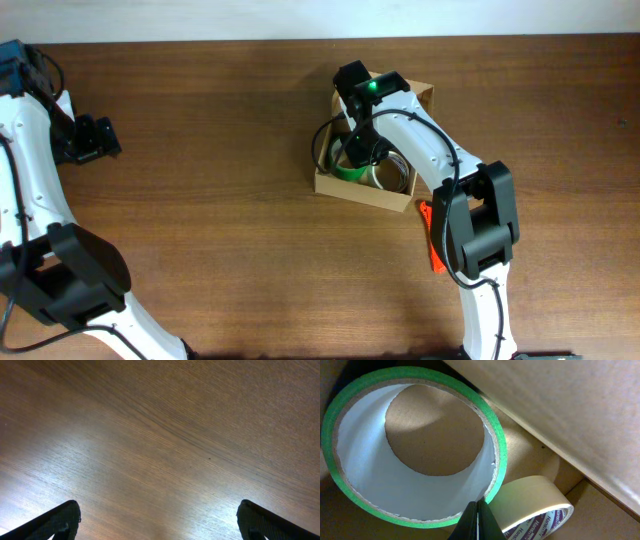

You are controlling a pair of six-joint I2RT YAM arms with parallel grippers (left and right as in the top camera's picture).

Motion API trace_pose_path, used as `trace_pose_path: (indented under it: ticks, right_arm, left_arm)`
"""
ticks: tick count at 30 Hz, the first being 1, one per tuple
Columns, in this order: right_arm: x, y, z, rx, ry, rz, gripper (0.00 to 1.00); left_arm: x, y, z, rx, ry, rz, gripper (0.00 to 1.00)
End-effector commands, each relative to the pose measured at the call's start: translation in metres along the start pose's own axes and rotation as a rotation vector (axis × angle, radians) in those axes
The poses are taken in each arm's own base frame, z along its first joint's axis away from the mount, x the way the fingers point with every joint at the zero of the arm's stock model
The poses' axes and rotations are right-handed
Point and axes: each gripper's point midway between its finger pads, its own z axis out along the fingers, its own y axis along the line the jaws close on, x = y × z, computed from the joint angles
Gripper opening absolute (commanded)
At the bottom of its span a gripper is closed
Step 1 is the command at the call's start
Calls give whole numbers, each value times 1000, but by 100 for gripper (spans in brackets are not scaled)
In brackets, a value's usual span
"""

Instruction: Pack container

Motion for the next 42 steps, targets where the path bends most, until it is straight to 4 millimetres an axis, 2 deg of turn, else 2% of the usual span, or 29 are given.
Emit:
trace_pose_path:
  ticks: [1,3,6,9,11,14,18,25,28,33,36,38,40,42]
  right_arm:
    - [13,-6,14,8,56,-17,4]
    - [13,2,11,-20,55,-43,4]
    - [5,7,-6,-23,25,-56,4]
    - [-10,7,-42,-24,-49,-59,4]
    - [-21,6,-74,-25,-114,-56,4]
    - [-29,-3,-112,6,-176,-48,4]
    - [-22,-23,-145,101,-196,-29,4]
    - [-1,-50,-161,127,-159,59,4]
    - [7,-65,-181,130,-194,101,4]
    - [36,-84,-244,140,-325,153,4]
    - [69,-98,-291,157,-427,209,4]
    - [99,-113,-321,179,-501,275,4]
    - [126,-123,-340,190,-550,319,4]
    - [156,-133,-347,195,-568,388,4]
  left_arm:
    - [1,-1,4,13,11,8,100]
    - [1,-1,4,13,10,8,100]
    - [1,-1,4,13,10,8,100]
    - [1,-1,4,13,10,8,100]
    - [1,-1,4,13,10,8,100]
    - [1,-1,4,13,10,8,100]
    - [1,-1,4,13,10,8,100]
    - [1,-1,4,13,10,8,100]
    - [1,-1,4,13,10,8,100]
    - [1,-1,4,13,10,8,100]
    - [1,-1,4,13,10,8,100]
    - [1,-1,4,13,10,8,100]
    - [1,-1,4,13,10,8,100]
    - [1,-1,4,13,10,8,100]
